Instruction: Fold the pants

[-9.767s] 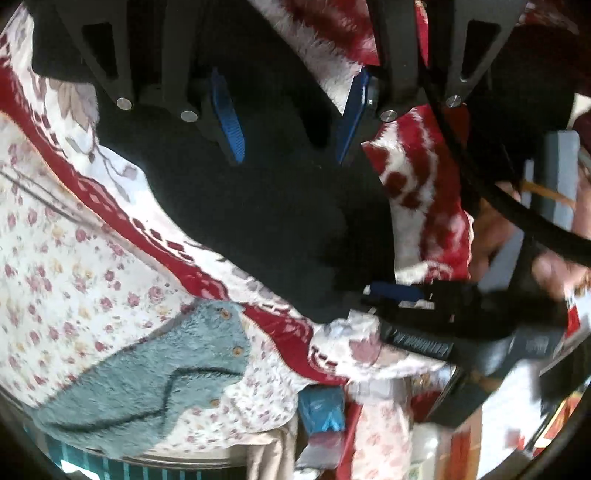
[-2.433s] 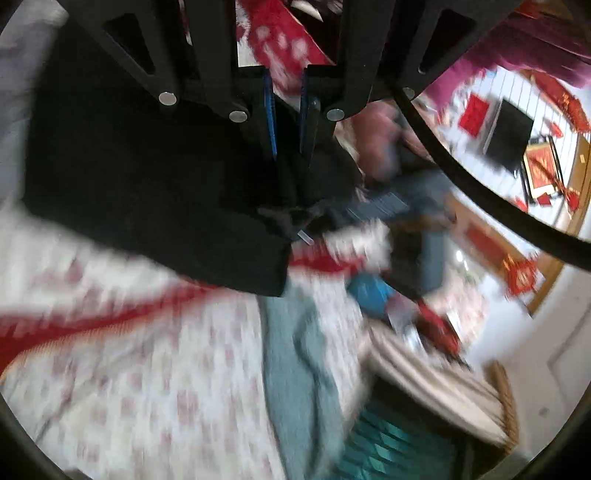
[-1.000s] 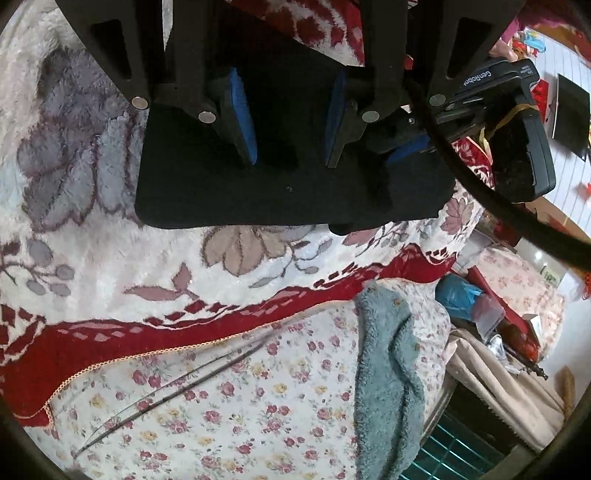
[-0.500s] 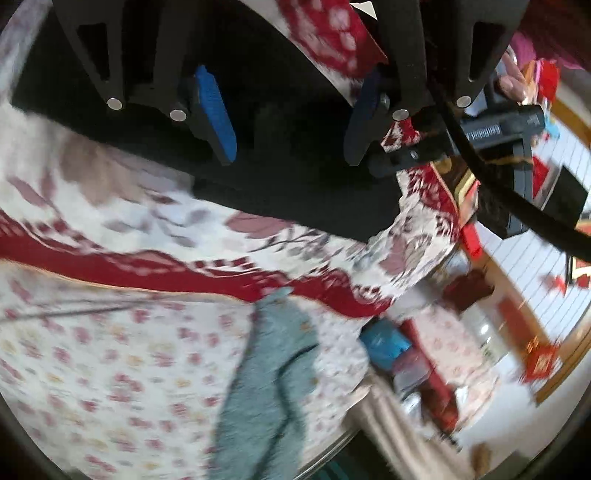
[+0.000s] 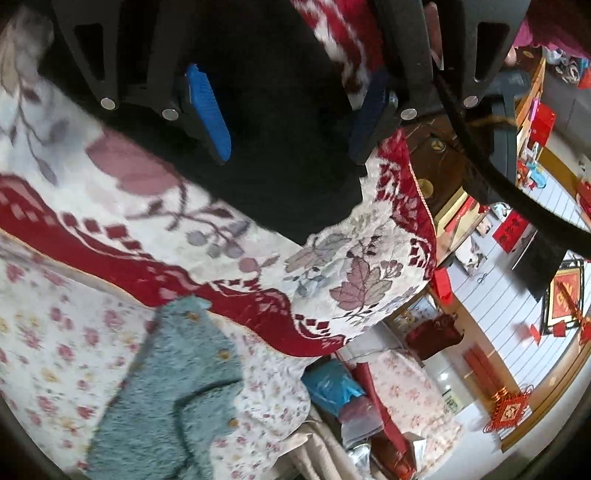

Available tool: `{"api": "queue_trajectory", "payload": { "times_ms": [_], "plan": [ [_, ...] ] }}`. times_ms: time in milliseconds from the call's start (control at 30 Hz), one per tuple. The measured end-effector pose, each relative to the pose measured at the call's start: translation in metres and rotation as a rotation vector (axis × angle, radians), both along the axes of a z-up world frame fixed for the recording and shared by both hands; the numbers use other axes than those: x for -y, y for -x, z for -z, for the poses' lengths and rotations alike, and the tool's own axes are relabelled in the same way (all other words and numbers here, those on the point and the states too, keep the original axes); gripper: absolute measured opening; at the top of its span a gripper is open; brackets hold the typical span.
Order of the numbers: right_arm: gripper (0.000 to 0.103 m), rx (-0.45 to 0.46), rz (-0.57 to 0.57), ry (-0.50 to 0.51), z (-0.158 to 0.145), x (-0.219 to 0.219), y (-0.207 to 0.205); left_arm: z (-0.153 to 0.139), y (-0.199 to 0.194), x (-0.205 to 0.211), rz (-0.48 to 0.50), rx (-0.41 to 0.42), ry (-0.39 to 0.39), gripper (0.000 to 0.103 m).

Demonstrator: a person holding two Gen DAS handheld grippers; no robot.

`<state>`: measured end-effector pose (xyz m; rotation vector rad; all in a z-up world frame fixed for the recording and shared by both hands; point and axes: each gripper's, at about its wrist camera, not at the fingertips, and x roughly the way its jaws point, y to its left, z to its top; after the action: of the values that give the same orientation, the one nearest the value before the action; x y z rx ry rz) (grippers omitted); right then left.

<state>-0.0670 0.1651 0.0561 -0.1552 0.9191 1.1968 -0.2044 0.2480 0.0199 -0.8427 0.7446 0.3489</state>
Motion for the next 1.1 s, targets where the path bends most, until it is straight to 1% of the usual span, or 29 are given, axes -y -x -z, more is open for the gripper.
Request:
{"api": "queue_trajectory", "payload": {
  "times_ms": [33, 67, 200, 300, 400, 433, 467, 500, 533, 567, 600, 633, 700, 767, 867, 933, 1000, 1100],
  "plan": [
    [0.065, 0.007, -0.010, 0.007, 0.000, -0.008, -0.002, 0.002, -0.004, -0.002, 0.000, 0.001, 0.009, 0.059],
    [0.066, 0.013, -0.025, 0.017, 0.001, -0.018, -0.005, 0.004, -0.006, -0.003, 0.002, 0.007, 0.016, 0.060],
    [0.067, 0.034, -0.067, 0.054, 0.008, -0.055, -0.018, 0.007, -0.009, -0.006, 0.004, 0.033, 0.026, 0.061],
    [0.070, 0.039, -0.114, 0.105, 0.022, -0.088, -0.030, 0.008, -0.008, -0.007, 0.008, 0.050, 0.028, 0.061],
    [0.069, 0.029, -0.164, 0.195, 0.046, -0.118, -0.039, 0.008, -0.009, -0.007, 0.020, 0.052, 0.020, 0.061],
    [0.065, 0.010, -0.171, 0.219, 0.055, -0.124, -0.043, 0.008, -0.009, -0.008, 0.021, 0.057, 0.020, 0.061],
    [0.062, -0.028, -0.171, 0.221, 0.065, -0.128, -0.047, 0.009, -0.009, -0.008, 0.017, 0.065, 0.019, 0.060],
    [0.059, -0.048, -0.161, 0.205, 0.069, -0.127, -0.049, 0.009, -0.010, -0.007, 0.017, 0.067, 0.009, 0.050],
    [0.054, -0.049, -0.154, 0.187, 0.069, -0.124, -0.049, 0.008, -0.011, -0.006, 0.022, 0.061, -0.021, 0.033],
    [0.051, -0.046, -0.152, 0.173, 0.067, -0.121, -0.048, 0.008, -0.014, -0.006, 0.034, 0.054, -0.036, 0.026],
    [0.044, -0.045, -0.150, 0.159, 0.064, -0.117, -0.046, 0.008, -0.015, -0.006, 0.044, 0.063, -0.027, 0.019],
    [0.035, -0.035, -0.145, 0.146, 0.061, -0.112, -0.043, 0.006, -0.015, -0.005, 0.051, 0.078, -0.024, 0.018],
    [0.027, -0.033, -0.137, 0.117, 0.052, -0.102, -0.041, -0.003, -0.012, -0.002, 0.067, 0.115, -0.036, 0.017],
    [0.025, -0.046, -0.128, 0.075, 0.040, -0.091, -0.039, -0.019, -0.007, 0.007, 0.091, 0.165, -0.064, 0.017],
    [0.025, -0.060, -0.101, -0.018, 0.010, -0.068, -0.036, -0.046, -0.004, 0.025, 0.133, 0.223, -0.124, 0.017],
    [0.025, -0.071, -0.078, -0.084, -0.013, -0.047, -0.036, -0.066, -0.005, 0.038, 0.172, 0.263, -0.149, 0.017],
    [0.025, -0.084, -0.049, -0.156, -0.036, -0.020, -0.037, -0.086, -0.008, 0.055, 0.227, 0.305, -0.183, 0.017],
    [0.025, -0.067, -0.001, -0.239, -0.068, 0.026, -0.036, -0.110, -0.019, 0.088, 0.318, 0.353, -0.232, 0.017]
  ]
}}
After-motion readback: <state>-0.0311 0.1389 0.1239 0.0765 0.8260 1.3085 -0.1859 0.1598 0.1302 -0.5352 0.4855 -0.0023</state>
